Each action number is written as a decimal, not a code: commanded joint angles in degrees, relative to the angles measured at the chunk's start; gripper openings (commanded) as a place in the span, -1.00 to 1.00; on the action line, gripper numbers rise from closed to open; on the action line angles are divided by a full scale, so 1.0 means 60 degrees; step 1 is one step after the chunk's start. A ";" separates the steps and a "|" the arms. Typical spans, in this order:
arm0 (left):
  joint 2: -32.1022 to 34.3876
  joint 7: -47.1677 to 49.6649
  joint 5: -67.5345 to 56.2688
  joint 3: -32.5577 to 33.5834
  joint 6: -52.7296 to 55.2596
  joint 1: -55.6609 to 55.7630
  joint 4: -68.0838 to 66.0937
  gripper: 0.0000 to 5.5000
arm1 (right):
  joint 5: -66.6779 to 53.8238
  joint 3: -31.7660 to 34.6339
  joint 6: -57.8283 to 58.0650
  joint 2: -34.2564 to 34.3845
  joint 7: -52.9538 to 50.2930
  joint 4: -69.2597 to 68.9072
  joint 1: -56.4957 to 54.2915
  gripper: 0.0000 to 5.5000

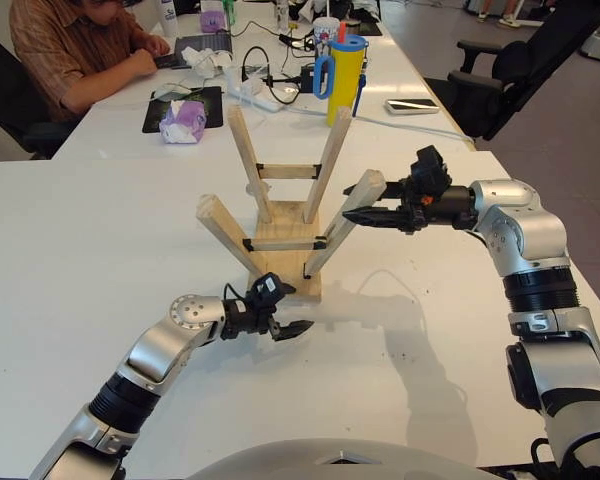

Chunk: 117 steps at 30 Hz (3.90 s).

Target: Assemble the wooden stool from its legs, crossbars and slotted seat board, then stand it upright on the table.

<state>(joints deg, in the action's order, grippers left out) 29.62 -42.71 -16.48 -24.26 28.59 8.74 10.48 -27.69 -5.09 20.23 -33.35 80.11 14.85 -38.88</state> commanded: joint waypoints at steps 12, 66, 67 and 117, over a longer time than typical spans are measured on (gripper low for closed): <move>-0.0170 0.0082 0.0448 -0.0216 0.0619 -0.0342 -0.0750 0.51 | 0.0328 -0.1262 0.0556 -0.0272 -0.0113 -0.1917 0.1272 -0.26; -0.0629 0.0625 0.0950 0.0463 0.0260 -0.0230 -0.1479 0.51 | -0.5031 0.2386 0.3014 0.3550 -0.8380 -0.5387 0.0116 -0.58; -0.0621 0.0624 0.0913 0.0531 0.0288 -0.0214 -0.1424 0.51 | -0.4330 0.1802 0.2927 0.3686 -0.8638 -0.5293 0.0613 -0.62; -0.0263 0.1219 0.1293 0.2150 0.0140 -0.0184 -0.2627 0.51 | 0.2454 -0.1784 -0.2734 0.2556 -0.2439 0.0833 0.1009 -0.99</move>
<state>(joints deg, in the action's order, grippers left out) 29.41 -38.14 -11.16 -10.58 27.55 8.70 -1.89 -14.25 -14.74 2.95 -19.52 67.68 21.49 -34.26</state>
